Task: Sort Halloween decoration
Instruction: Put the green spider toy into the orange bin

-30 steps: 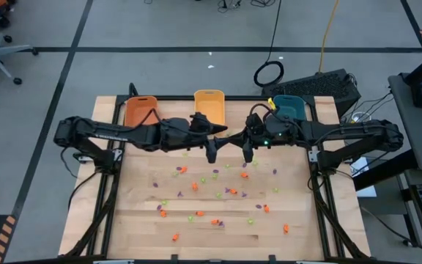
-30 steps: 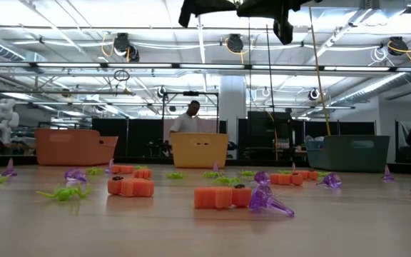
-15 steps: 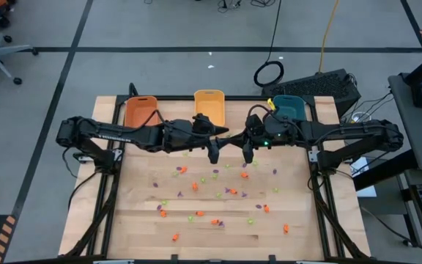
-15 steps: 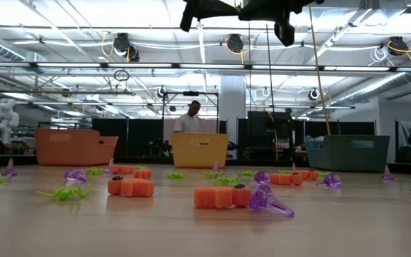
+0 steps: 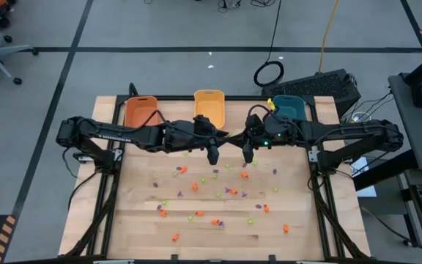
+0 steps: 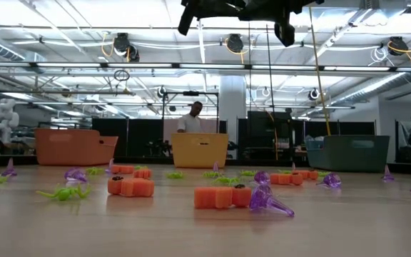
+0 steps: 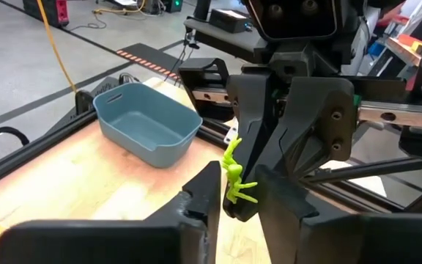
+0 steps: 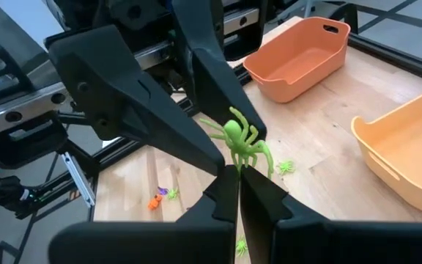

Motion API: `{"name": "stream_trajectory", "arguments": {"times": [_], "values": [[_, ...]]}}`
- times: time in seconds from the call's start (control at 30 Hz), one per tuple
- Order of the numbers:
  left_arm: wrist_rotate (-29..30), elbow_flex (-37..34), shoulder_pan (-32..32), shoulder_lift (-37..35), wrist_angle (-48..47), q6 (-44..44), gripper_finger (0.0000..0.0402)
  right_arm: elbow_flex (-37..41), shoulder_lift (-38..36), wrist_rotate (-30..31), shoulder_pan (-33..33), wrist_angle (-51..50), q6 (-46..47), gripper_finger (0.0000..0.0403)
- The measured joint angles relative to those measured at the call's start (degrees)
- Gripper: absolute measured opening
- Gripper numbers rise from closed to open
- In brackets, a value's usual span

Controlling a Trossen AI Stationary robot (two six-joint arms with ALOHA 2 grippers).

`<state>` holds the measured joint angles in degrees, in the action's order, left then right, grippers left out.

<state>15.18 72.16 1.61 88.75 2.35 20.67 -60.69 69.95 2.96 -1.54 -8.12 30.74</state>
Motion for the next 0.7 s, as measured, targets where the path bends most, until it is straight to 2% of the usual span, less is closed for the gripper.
{"name": "stream_trajectory", "arguments": {"times": [0.43,0.7], "values": [[-0.09,0.0,-0.09,0.0,-0.06,0.17,0.0007,0.02,0.0,0.0,0.0,0.0,-0.13,0.0],[-0.38,0.0,-0.9,-0.36,-1.41,0.91,0.0003,0.05,0.0,-0.02,0.02,-0.06,-0.68,0.0014]]}}
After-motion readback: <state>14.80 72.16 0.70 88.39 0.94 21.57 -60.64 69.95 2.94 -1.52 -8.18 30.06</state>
